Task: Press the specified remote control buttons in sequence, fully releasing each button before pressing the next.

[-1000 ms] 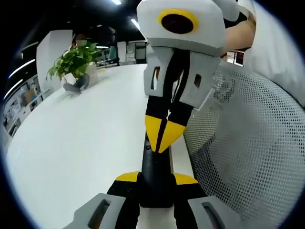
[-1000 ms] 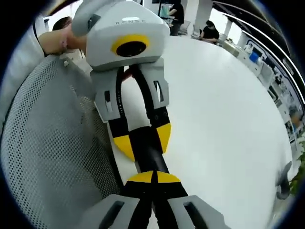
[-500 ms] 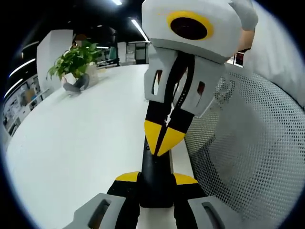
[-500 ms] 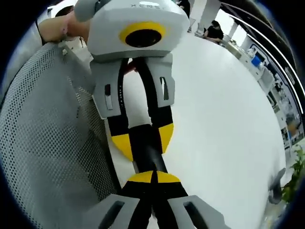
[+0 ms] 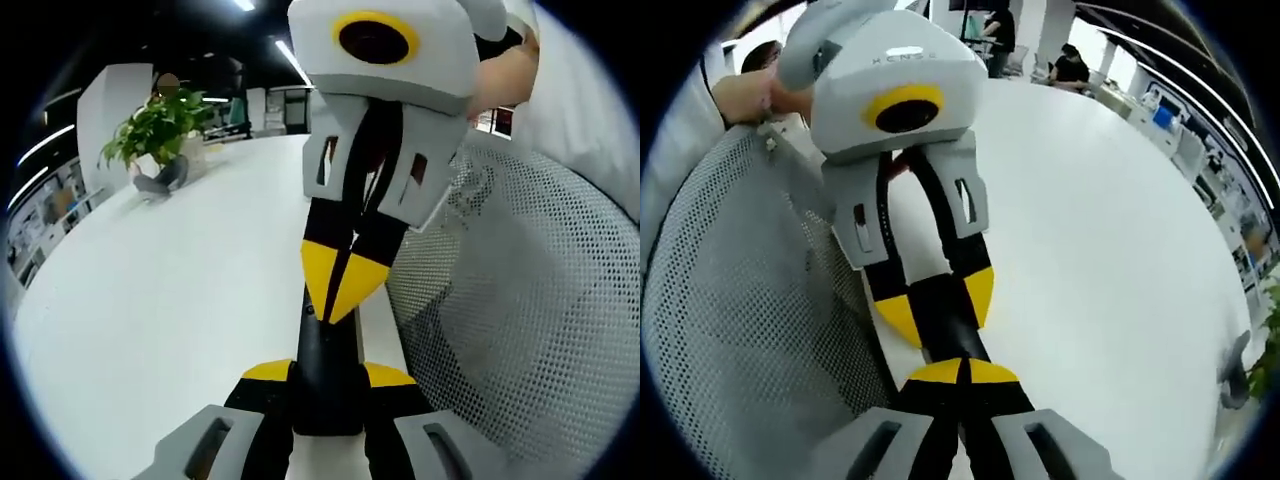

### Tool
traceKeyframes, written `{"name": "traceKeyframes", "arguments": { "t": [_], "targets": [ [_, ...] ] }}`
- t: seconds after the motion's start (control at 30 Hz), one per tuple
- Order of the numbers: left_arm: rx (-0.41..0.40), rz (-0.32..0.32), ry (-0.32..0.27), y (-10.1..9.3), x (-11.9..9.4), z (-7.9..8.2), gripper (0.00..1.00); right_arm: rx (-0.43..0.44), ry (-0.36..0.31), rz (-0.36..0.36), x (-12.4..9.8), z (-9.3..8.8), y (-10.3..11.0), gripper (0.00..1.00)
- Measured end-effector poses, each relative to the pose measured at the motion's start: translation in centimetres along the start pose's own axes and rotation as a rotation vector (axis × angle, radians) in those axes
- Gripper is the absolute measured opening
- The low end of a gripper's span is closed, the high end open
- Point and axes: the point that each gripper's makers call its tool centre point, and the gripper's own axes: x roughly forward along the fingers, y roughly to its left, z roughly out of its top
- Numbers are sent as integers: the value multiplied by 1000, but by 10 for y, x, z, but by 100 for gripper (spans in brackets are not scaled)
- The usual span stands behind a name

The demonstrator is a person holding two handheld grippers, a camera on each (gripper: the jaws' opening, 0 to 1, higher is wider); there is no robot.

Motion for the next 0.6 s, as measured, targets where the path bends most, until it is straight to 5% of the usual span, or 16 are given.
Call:
{"name": "traceKeyframes", "arguments": {
  "t": [0.6],
  "targets": [
    [5, -3, -2, 0, 0, 0, 24, -11, 43, -37, 6, -5, 0, 0]
  ]
}}
